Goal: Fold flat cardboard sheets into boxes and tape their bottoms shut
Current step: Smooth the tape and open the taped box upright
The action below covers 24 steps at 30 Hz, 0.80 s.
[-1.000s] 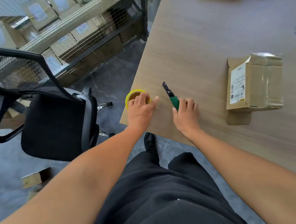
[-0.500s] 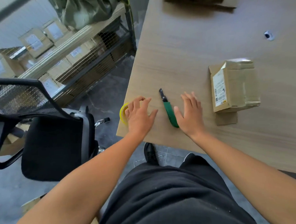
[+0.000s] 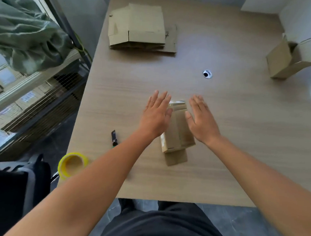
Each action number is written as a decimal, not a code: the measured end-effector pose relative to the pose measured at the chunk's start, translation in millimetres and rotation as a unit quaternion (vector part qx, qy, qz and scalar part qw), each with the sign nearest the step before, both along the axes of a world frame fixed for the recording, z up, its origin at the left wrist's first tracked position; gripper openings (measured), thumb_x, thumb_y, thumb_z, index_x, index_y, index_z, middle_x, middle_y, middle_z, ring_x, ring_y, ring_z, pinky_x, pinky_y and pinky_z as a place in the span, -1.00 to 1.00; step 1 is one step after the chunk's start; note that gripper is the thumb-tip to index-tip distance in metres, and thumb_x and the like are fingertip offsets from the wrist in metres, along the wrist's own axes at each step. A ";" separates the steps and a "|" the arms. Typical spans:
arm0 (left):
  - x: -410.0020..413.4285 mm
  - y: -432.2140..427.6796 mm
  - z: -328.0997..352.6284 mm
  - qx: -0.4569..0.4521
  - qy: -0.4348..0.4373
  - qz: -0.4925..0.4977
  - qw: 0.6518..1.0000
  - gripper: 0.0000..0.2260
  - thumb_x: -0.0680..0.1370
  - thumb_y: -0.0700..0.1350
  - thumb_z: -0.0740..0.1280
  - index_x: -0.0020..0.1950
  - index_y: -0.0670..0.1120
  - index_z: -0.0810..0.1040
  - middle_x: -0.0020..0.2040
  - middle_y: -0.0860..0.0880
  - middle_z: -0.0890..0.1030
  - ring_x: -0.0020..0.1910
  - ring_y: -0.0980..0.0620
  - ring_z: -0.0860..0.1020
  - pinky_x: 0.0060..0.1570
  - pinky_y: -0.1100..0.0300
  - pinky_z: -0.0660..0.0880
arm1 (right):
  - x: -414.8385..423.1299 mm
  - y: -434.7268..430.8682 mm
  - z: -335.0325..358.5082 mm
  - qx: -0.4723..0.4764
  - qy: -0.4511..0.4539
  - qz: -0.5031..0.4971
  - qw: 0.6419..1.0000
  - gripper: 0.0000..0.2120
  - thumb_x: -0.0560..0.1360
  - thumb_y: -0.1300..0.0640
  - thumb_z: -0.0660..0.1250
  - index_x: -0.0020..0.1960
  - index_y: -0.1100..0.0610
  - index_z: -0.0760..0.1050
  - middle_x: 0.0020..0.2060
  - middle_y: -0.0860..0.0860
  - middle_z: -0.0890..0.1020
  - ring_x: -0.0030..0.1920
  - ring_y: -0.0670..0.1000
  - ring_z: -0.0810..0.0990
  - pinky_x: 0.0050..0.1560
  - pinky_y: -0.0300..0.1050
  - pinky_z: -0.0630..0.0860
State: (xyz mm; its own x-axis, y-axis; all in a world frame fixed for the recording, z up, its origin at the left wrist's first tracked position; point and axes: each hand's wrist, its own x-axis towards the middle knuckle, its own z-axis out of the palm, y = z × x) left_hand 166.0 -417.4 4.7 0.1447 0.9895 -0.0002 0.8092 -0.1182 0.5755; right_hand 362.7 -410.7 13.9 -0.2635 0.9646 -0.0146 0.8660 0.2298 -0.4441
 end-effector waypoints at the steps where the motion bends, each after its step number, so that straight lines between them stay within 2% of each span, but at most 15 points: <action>1: 7.1 9.5 -2.1 -0.009 0.007 -0.001 1.000 -0.54 0.71 0.02 0.07 0.62 -0.03 0.18 0.64 0.03 0.12 0.63 0.00 -0.10 0.56 0.13 -0.21 | 1.6 10.3 -3.6 -0.016 0.006 0.016 1.000 -0.44 0.67 -0.01 0.06 0.59 0.24 0.17 0.59 0.15 0.18 0.62 0.12 0.03 0.60 0.05 0.02; 3: 15.6 24.9 -8.9 -0.027 0.020 -0.002 0.999 -0.56 0.72 0.01 0.05 0.60 -0.02 0.23 0.62 0.05 0.18 0.63 0.02 -0.07 0.58 0.11 -0.16 | 2.0 28.4 -11.5 -0.046 0.023 0.048 0.998 -0.47 0.70 0.03 0.08 0.61 0.22 0.12 0.61 0.11 0.13 0.62 0.06 -0.01 0.60 -0.08 -0.07; 5: 18.3 34.2 -18.9 -0.056 0.007 0.000 0.998 -0.61 0.72 -0.02 0.07 0.53 -0.05 0.36 0.55 0.01 0.35 0.62 -0.01 0.05 0.58 0.08 -0.05 | 2.7 41.9 -21.5 -0.079 0.056 0.074 0.993 -0.50 0.70 0.07 0.10 0.59 0.22 0.17 0.60 0.11 0.19 0.61 0.05 0.06 0.57 -0.19 -0.07; 6: 19.0 35.4 -24.2 -0.071 -0.021 0.009 0.997 -0.64 0.71 -0.05 0.10 0.47 -0.08 0.43 0.47 -0.03 0.44 0.58 -0.04 0.17 0.56 0.05 0.05 | 3.6 46.7 -26.7 -0.100 0.079 0.085 0.988 -0.53 0.70 0.07 0.11 0.56 0.22 0.24 0.56 0.12 0.25 0.58 0.05 0.15 0.56 -0.20 -0.01; 8: 23.0 33.0 -35.2 -0.072 -0.088 0.040 0.993 -0.71 0.69 -0.09 0.15 0.35 -0.11 0.53 0.28 -0.08 0.56 0.38 -0.07 0.41 0.42 0.02 0.28 | 6.0 51.3 -38.7 -0.132 0.132 0.102 0.977 -0.57 0.67 0.04 0.11 0.47 0.20 0.36 0.42 0.10 0.41 0.44 0.02 0.34 0.50 -0.10 0.22; 11: 35.9 30.7 -42.6 -0.066 -0.171 0.136 0.974 -0.77 0.67 -0.11 0.22 0.22 -0.11 0.61 0.12 -0.05 0.60 0.15 0.01 0.53 0.19 0.17 0.40 | 5.0 54.6 -55.2 -0.202 0.247 0.040 0.947 -0.68 0.65 0.02 0.11 0.31 0.15 0.41 0.19 0.04 0.50 0.19 -0.05 0.48 0.28 -0.08 0.42; 14: 45.7 34.5 -40.7 -0.114 -0.274 0.245 0.923 -0.80 0.65 -0.05 0.29 0.12 -0.07 0.68 0.03 -0.01 0.63 0.03 0.11 0.56 0.11 0.21 0.46 | -1.8 56.2 -64.8 -0.293 0.345 -0.031 0.891 -0.80 0.71 0.05 0.10 0.23 0.08 0.43 0.12 -0.01 0.56 0.08 -0.11 0.53 0.14 -0.11 0.49; 17: 48.1 37.5 -37.8 -0.169 -0.410 0.307 0.842 -0.80 0.62 -0.04 0.35 0.08 -0.13 0.67 -0.10 0.02 0.68 -0.13 0.14 0.59 -0.03 0.12 0.55 | -3.0 57.4 -70.9 -0.344 0.402 -0.067 0.846 -0.76 0.73 0.03 0.05 0.24 0.04 0.45 0.10 -0.05 0.59 0.04 -0.13 0.57 0.09 -0.15 0.54; 18: 47.9 38.1 -35.3 -0.182 -0.442 0.321 0.818 -0.79 0.61 -0.03 0.36 0.09 -0.16 0.65 -0.11 0.00 0.67 -0.15 0.12 0.59 -0.05 0.10 0.56 | -3.4 58.6 -70.2 -0.349 0.402 -0.068 0.844 -0.72 0.73 0.00 0.02 0.27 0.03 0.45 0.11 -0.04 0.58 0.06 -0.13 0.57 0.12 -0.15 0.53; 20: 46.9 38.6 -36.5 -0.215 -0.469 0.340 0.787 -0.71 0.59 0.08 0.36 0.11 -0.14 0.59 -0.07 -0.05 0.65 -0.13 0.06 0.60 -0.06 0.08 0.58 | -3.8 59.5 -65.8 -0.347 0.372 -0.062 0.858 -0.59 0.72 -0.08 -0.04 0.41 0.06 0.39 0.28 -0.02 0.54 0.25 -0.10 0.51 0.34 -0.11 0.42; 22: 45.7 35.7 -37.9 -0.241 -0.445 0.355 0.786 -0.55 0.59 0.25 0.23 0.12 -0.12 0.57 0.00 -0.09 0.66 -0.06 0.00 0.64 0.02 0.07 0.62 | -1.2 51.4 -58.1 -0.315 0.344 -0.072 0.882 -0.44 0.68 -0.15 -0.05 0.54 0.14 0.28 0.47 0.03 0.40 0.47 -0.05 0.35 0.52 -0.11 0.22; 24: 42.4 31.5 -38.6 -0.247 -0.440 0.380 0.775 -0.45 0.60 0.31 0.07 0.20 -0.10 0.55 0.13 -0.14 0.63 0.11 -0.10 0.61 0.22 -0.11 0.55 | 10.0 30.0 -48.9 -0.274 0.355 -0.113 0.887 -0.36 0.63 -0.17 -0.02 0.58 0.18 0.21 0.54 0.05 0.31 0.53 -0.06 0.26 0.54 -0.20 0.14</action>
